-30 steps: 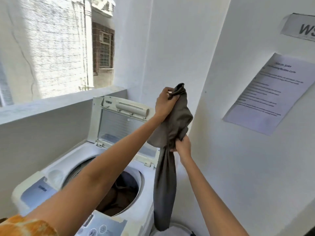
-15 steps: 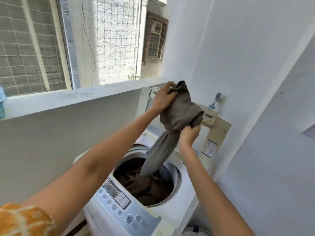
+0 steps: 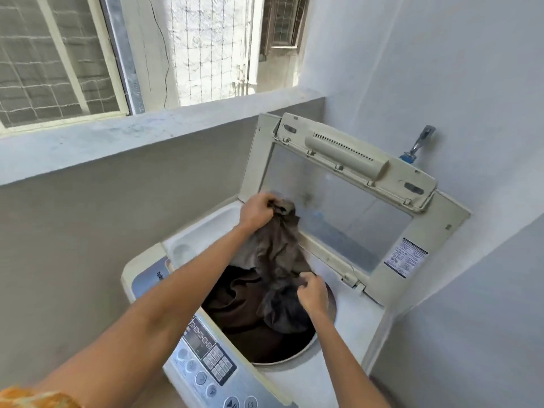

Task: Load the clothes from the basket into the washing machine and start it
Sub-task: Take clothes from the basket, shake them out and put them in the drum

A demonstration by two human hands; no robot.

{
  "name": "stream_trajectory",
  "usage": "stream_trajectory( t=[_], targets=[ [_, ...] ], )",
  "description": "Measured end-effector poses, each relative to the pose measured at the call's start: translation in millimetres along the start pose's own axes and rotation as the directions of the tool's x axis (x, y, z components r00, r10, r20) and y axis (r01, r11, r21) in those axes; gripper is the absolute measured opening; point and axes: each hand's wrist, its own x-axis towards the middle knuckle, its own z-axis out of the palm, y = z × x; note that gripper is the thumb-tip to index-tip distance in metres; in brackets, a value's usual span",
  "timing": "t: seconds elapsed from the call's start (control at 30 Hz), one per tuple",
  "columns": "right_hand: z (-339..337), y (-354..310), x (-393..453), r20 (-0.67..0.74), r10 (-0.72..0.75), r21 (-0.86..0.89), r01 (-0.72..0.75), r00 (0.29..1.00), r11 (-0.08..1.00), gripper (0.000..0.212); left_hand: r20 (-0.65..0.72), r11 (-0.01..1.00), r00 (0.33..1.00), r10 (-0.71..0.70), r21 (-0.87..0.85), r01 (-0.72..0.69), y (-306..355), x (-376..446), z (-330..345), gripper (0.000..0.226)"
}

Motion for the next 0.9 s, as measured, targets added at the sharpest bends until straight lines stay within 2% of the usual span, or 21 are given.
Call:
stream_trajectory(
  t=[0.1,0.23,0.27,0.33,0.37,0.4,0.43,0.47,0.5,0.53,0.57,0.6,0.63,0.67,0.73,0.83,0.9],
  targets=[
    [23.7,22.7,0.3,0.112,0.054,-0.021,-0.052,0.992,0.998,0.034,0.183,0.972,0.979,-0.086,0.231,0.042,-58.1,-20.9,40.9,0.038],
    [43.1,41.6,0.0,0.169,0.109,-0.053,-0.101,0.980,0.993,0.032,0.381,0.938,0.895,-0.230,0.332,0.100,-125.2,-52.2,97.7,0.045],
    [48.4,46.5,0.4,0.175,0.120,-0.046,-0.114,0.977,0.992,0.031,0.479,0.928,0.840,-0.255,0.366,0.073,-140.1,-57.6,112.6,0.053],
    [58.2,57.0,0.0,0.189,0.139,-0.048,-0.132,0.972,0.990,0.029,0.680,0.871,0.647,-0.345,0.488,-0.048,-160.4,-71.5,138.6,0.077],
    [62.3,60.9,-1.8,0.208,0.144,-0.059,-0.134,0.968,0.989,0.029,0.732,0.823,0.542,-0.413,0.555,-0.121,-166.6,-78.4,148.6,0.084],
    [65.8,64.9,-4.5,0.228,0.147,-0.076,-0.133,0.962,0.988,0.029,0.752,0.778,0.466,-0.465,0.599,-0.189,-170.2,-84.2,158.2,0.084],
    [68.6,67.3,-6.4,0.243,0.141,-0.097,-0.121,0.960,0.988,0.030,0.752,0.741,0.437,-0.494,0.627,-0.241,-168.6,-87.9,164.8,0.078],
    [69.1,68.3,-9.5,0.238,0.128,-0.108,-0.105,0.963,0.989,0.030,0.740,0.715,0.462,-0.489,0.643,-0.272,-162.1,-89.2,170.2,0.066],
    [67.0,67.1,-12.4,0.216,0.108,-0.104,-0.087,0.970,0.991,0.030,0.709,0.708,0.556,-0.434,0.650,-0.276,-149.3,-88.6,173.3,0.052],
    [64.5,63.7,-14.0,0.173,0.078,-0.089,-0.063,0.982,0.994,0.030,0.644,0.707,0.681,-0.347,0.657,-0.261,-136.9,-84.9,176.3,0.041],
    [59.3,62.2,-17.0,0.108,0.049,-0.065,-0.042,0.993,0.997,0.030,0.559,0.720,0.791,-0.249,0.653,-0.235,-119.6,-81.8,177.9,0.034],
    [52.9,60.9,-19.7,0.034,0.021,-0.029,-0.020,0.999,0.999,0.030,0.472,0.745,0.873,-0.120,0.624,-0.235,-101.6,-78.2,178.2,0.030],
    [43.9,60.9,-22.9,-0.048,-0.003,0.019,0.004,0.999,1.000,0.029,0.404,0.784,0.914,0.029,0.558,-0.271,-81.1,-76.1,177.0,0.026],
    [33.8,61.9,-26.4,-0.134,-0.015,0.072,0.025,0.991,0.997,0.029,0.348,0.831,0.923,0.166,0.455,-0.321,-63.2,-74.8,178.3,0.023],
    [10.7,65.7,-35.7,-0.313,-0.012,0.156,0.064,0.950,0.986,0.026,0.286,0.894,0.894,0.345,0.189,-0.405,-23.6,-81.0,179.1,0.021],
    [-33.9,78.2,-57.5,-0.571,0.011,0.258,0.167,0.821,0.951,0.024,0.231,0.892,0.862,0.452,-0.101,-0.441,41.3,-111.3,185.5,0.019],
    [-64.4,91.8,-73.6,-0.666,0.075,0.337,0.210,0.742,0.918,0.025,0.201,0.875,0.853,0.481,-0.180,-0.450,80.6,-137.0,194.9,0.020]
  ],
)
